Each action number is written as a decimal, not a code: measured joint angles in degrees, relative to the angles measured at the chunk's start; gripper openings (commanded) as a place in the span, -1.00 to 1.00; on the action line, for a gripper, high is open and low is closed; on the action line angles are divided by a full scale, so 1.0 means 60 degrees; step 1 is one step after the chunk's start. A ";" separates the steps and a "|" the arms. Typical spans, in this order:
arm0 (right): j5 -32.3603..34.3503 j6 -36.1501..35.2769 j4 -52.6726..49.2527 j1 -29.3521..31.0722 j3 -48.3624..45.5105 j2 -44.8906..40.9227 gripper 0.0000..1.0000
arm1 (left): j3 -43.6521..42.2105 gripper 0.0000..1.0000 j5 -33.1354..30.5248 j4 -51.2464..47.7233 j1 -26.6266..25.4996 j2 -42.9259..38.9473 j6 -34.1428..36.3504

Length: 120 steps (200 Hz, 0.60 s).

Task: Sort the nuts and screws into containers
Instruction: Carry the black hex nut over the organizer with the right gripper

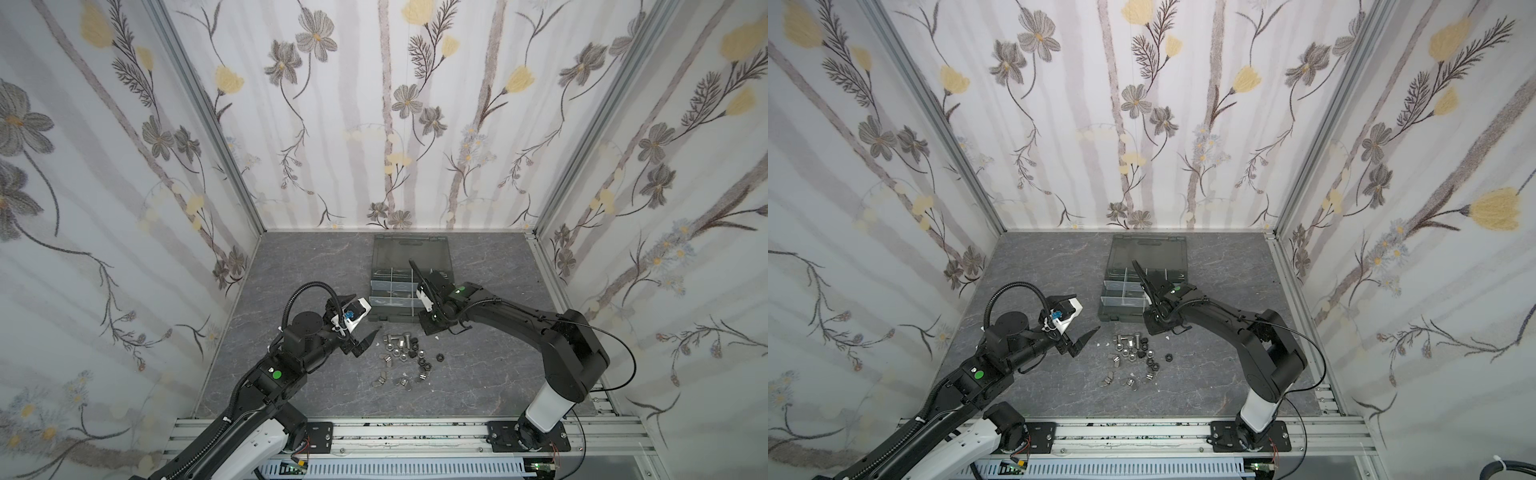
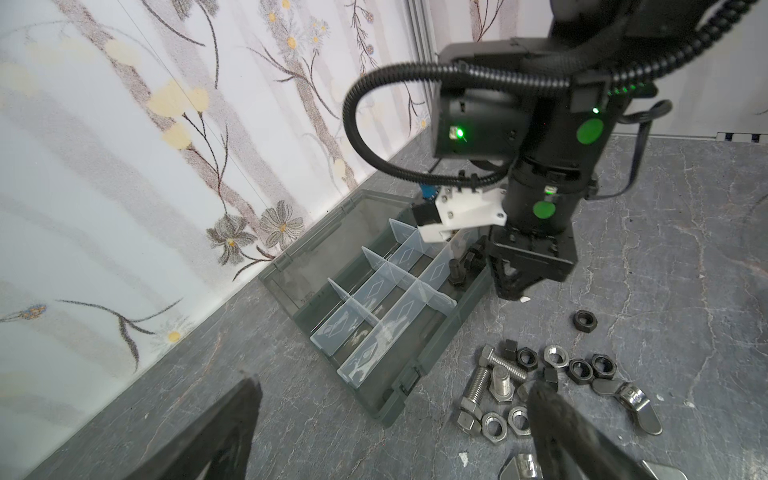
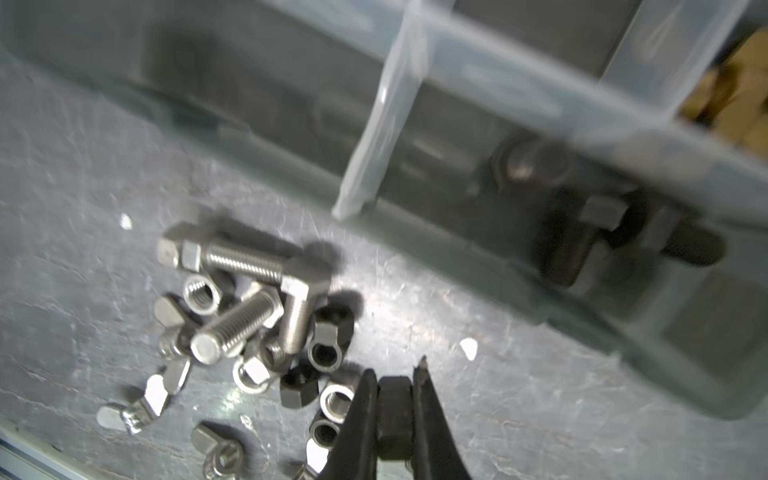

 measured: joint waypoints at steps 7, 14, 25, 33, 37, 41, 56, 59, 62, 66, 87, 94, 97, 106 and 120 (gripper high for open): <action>0.0033 -0.0127 -0.0073 -0.0200 0.0444 0.0146 -0.75 | 0.0000 1.00 0.0000 0.0000 0.0000 -0.0004 0.0000; 0.0076 -0.0244 -0.0069 -0.0390 0.0852 0.0317 -0.75 | 0.0000 1.00 0.0000 0.0000 0.0000 -0.0011 0.0000; 0.0142 -0.0474 -0.0062 -0.0652 0.1424 0.0608 -0.76 | 0.0000 1.00 -0.0004 -0.0004 0.0000 -0.0029 0.0004; 0.0237 -0.0605 -0.0124 -0.0765 0.1763 0.0820 -0.76 | 0.0000 1.00 -0.0004 0.0000 0.0000 -0.0036 0.0018; 0.0302 -0.0688 -0.0146 -0.0838 0.1989 0.0976 -0.76 | 0.0000 1.00 -0.0007 0.0000 0.0000 -0.0040 0.0022; 0.0310 -0.0787 -0.0138 -0.0885 0.2211 0.1151 -0.76 | 0.0000 1.00 -0.0015 -0.0004 0.0000 -0.0044 0.0025; 0.0313 -0.1056 -0.0149 -0.0929 0.2667 0.1548 -0.76 | 0.0004 1.00 -0.0084 -0.0011 0.0000 -0.0044 0.0033; 0.0331 -0.1137 -0.0146 -0.0929 0.2779 0.1661 -0.76 | 0.0004 1.00 -0.0095 -0.0018 0.0000 -0.0044 0.0033; 0.0350 -0.1188 -0.0142 -0.0929 0.2856 0.1745 -0.76 | 0.0007 1.00 -0.0109 -0.0029 0.0000 -0.0036 0.0033; 0.0368 -0.1260 -0.0142 -0.0933 0.2962 0.1854 -0.75 | 0.0015 1.00 -0.0127 -0.0044 0.0000 -0.0033 0.0036; 0.0525 -0.1563 -0.0087 -0.0984 0.3279 0.2288 -0.76 | 0.0051 1.00 -0.0157 -0.0080 0.0000 0.0015 0.0040; 0.0597 -0.1657 -0.0040 -0.1024 0.3351 0.2437 -0.76 | 0.0069 1.00 -0.0157 -0.0080 0.0000 0.0036 0.0051; 0.0608 -0.1698 -0.0015 -0.1042 0.3370 0.2488 -0.76 | 0.0073 1.00 -0.0160 -0.0084 0.0000 0.0040 0.0055; 0.0681 -0.1785 0.0055 -0.1071 0.3395 0.2634 -0.75 | 0.0076 1.00 -0.0189 -0.0080 0.0000 0.0044 0.0066; 0.0820 -0.1898 0.0109 -0.1129 0.3399 0.2787 -0.74 | 0.0080 1.00 -0.0186 -0.0084 0.0000 0.0055 0.0066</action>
